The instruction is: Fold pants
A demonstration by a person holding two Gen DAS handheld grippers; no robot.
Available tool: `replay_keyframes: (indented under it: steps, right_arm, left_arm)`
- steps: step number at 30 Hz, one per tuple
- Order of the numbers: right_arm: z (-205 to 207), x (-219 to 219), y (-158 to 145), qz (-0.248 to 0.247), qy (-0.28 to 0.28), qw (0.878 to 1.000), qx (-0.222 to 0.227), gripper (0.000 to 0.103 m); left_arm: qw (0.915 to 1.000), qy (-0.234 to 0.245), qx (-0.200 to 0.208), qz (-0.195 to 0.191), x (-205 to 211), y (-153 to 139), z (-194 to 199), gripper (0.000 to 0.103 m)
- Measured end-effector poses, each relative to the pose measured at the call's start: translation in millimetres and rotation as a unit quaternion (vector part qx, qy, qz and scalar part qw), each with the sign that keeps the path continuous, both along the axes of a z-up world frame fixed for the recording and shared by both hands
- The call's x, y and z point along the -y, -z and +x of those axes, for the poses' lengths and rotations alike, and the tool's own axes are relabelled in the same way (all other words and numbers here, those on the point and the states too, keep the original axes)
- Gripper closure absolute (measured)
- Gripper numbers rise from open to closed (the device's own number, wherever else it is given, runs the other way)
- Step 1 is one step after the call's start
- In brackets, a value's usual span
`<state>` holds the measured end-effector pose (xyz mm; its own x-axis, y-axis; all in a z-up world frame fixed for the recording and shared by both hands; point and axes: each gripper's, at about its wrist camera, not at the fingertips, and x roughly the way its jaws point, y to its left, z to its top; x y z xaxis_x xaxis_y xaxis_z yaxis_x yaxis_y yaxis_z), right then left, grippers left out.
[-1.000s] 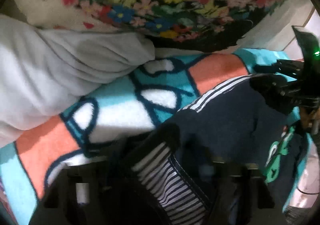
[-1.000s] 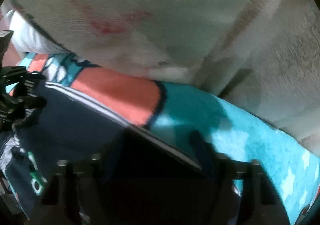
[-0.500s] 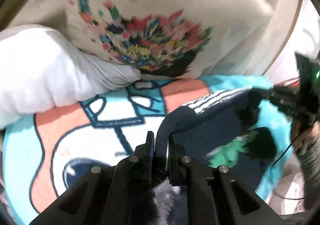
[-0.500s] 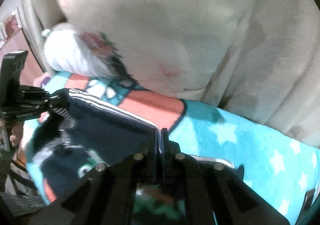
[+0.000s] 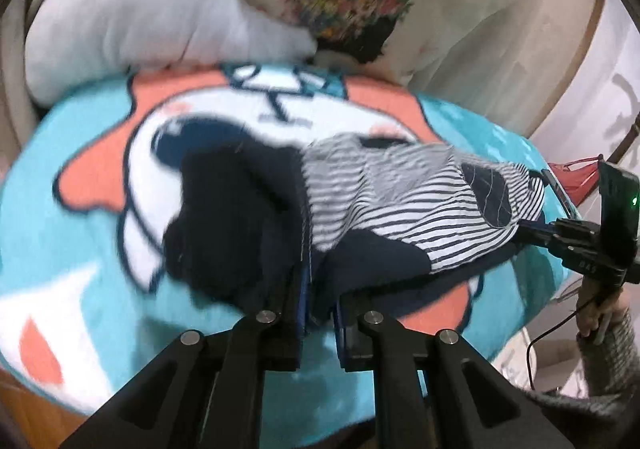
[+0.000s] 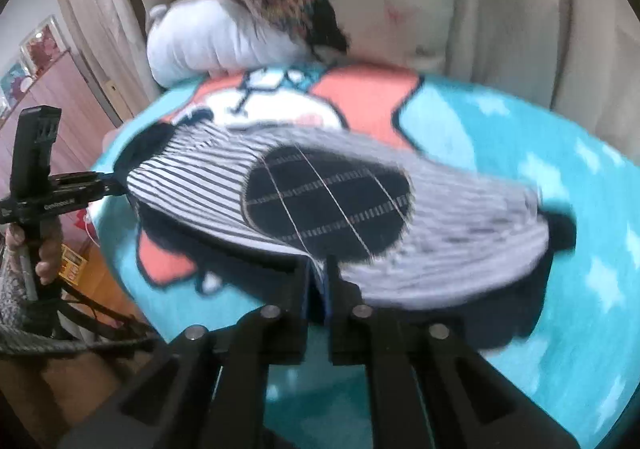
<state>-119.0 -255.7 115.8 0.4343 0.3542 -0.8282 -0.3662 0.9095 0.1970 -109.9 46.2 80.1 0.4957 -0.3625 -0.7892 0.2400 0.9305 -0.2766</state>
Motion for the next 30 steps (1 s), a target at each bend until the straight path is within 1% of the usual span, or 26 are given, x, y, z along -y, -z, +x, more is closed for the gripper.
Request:
replay_keyframes:
  steps: [2, 4, 5, 6, 8, 10, 11, 12, 13, 14, 15, 16, 17, 18, 19, 20, 21, 22, 23, 24, 25, 26, 27, 28, 29, 30]
  right_arm:
    - [-7, 3, 3, -0.003, 0.007, 1.0, -0.001, 0.087]
    - [-17, 14, -7, 0.008, 0.023, 1.0, 0.009, 0.077]
    - [-20, 19, -10, 0.012, 0.03, 0.999, 0.015, 0.071]
    - [-23, 28, -18, 0.018, 0.047, 0.998, 0.03, 0.069]
    - [-26, 44, -27, 0.021, 0.081, 0.995, 0.051, 0.069]
    - [-25, 57, -32, 0.022, 0.112, 0.991, 0.068, 0.069]
    - [-24, 64, -34, 0.019, 0.134, 0.988, 0.078, 0.069]
    - [-23, 72, -38, 0.014, 0.168, 0.981, 0.094, 0.069]
    - [-22, 77, -41, 0.016, 0.184, 0.977, 0.105, 0.069]
    - [-22, 82, -47, 0.033, 0.204, 0.971, 0.122, 0.069]
    - [-20, 83, -49, 0.05, 0.206, 0.969, 0.129, 0.069]
    - [-17, 82, -51, 0.066, 0.205, 0.968, 0.132, 0.069]
    - [-13, 79, -51, 0.08, 0.202, 0.967, 0.134, 0.067]
    - [-6, 74, -47, 0.094, 0.196, 0.968, 0.125, 0.063]
    - [0, 71, -41, 0.105, 0.191, 0.969, 0.112, 0.062]
    - [10, 70, -28, 0.113, 0.19, 0.971, 0.085, 0.062]
    - [15, 71, -18, 0.105, 0.199, 0.972, 0.065, 0.062]
    - [20, 77, -4, 0.08, 0.222, 0.971, 0.039, 0.062]
    - [21, 85, 6, 0.056, 0.246, 0.967, 0.022, 0.068]
    - [18, 93, 12, 0.055, 0.258, 0.964, 0.013, 0.082]
    - [13, 102, 15, 0.074, 0.267, 0.961, 0.011, 0.085]
    - [2, 114, 13, 0.105, 0.278, 0.955, 0.013, 0.085]
    - [-5, 120, 10, 0.118, 0.286, 0.951, 0.017, 0.081]
    - [-14, 123, 4, 0.11, 0.301, 0.947, 0.03, 0.072]
    - [-20, 123, -5, 0.082, 0.317, 0.943, 0.051, 0.049]
    - [-25, 121, -11, 0.058, 0.327, 0.94, 0.078, 0.03]
  left_arm:
    - [1.0, 0.002, 0.003, -0.007, -6, -4, -6, 0.091]
    - [0.9997, 0.007, 0.024, 0.004, -9, -16, -12, 0.08]
    - [0.9993, 0.008, 0.034, 0.012, -9, -21, -15, 0.076]
    - [0.9988, 0.011, 0.045, 0.013, -10, -28, -20, 0.073]
    - [0.9978, 0.023, 0.062, -0.002, -13, -40, -29, 0.071]
    - [0.9964, 0.03, 0.075, -0.025, -15, -51, -33, 0.064]
    - [0.9958, 0.027, 0.078, -0.038, -16, -55, -31, 0.062]
    - [0.9952, 0.023, 0.08, -0.051, -17, -58, -27, 0.058]
    - [0.9947, 0.017, 0.08, -0.062, -16, -59, -20, 0.053]
    - [0.9946, 0.008, 0.079, -0.067, -14, -59, -12, 0.05]
    - [0.9949, -0.001, 0.076, -0.067, -12, -57, -5, 0.046]
    - [0.9954, -0.015, 0.069, -0.064, -10, -52, 5, 0.045]
    - [0.9961, -0.026, 0.061, -0.057, -8, -45, 13, 0.045]
    - [0.9971, -0.049, 0.049, -0.033, -5, -34, 23, 0.045]
    - [0.9967, -0.07, 0.04, -0.005, -3, -25, 28, 0.045]
    - [0.9945, -0.094, 0.033, 0.034, 0, -14, 31, 0.045]
    - [0.9921, -0.106, 0.029, 0.06, 3, -6, 32, 0.045]
    - [0.99, -0.113, 0.029, 0.079, 5, 2, 30, 0.045]
    - [0.989, -0.112, 0.039, 0.088, 7, 4, 26, 0.045]
    - [0.9879, -0.109, 0.052, 0.097, 9, 5, 22, 0.042]
    - [0.9869, -0.105, 0.059, 0.108, 11, 6, 19, 0.037]
    - [0.9866, -0.101, 0.06, 0.113, 12, 7, 19, 0.035]
    - [0.9861, -0.104, 0.06, 0.115, 12, 9, 19, 0.033]
    - [0.9856, -0.108, 0.06, 0.115, 9, 10, 21, 0.03]
    - [0.9852, -0.114, 0.06, 0.113, 8, 10, 23, 0.029]
    - [0.9849, -0.12, 0.059, 0.11, 6, 11, 24, 0.026]
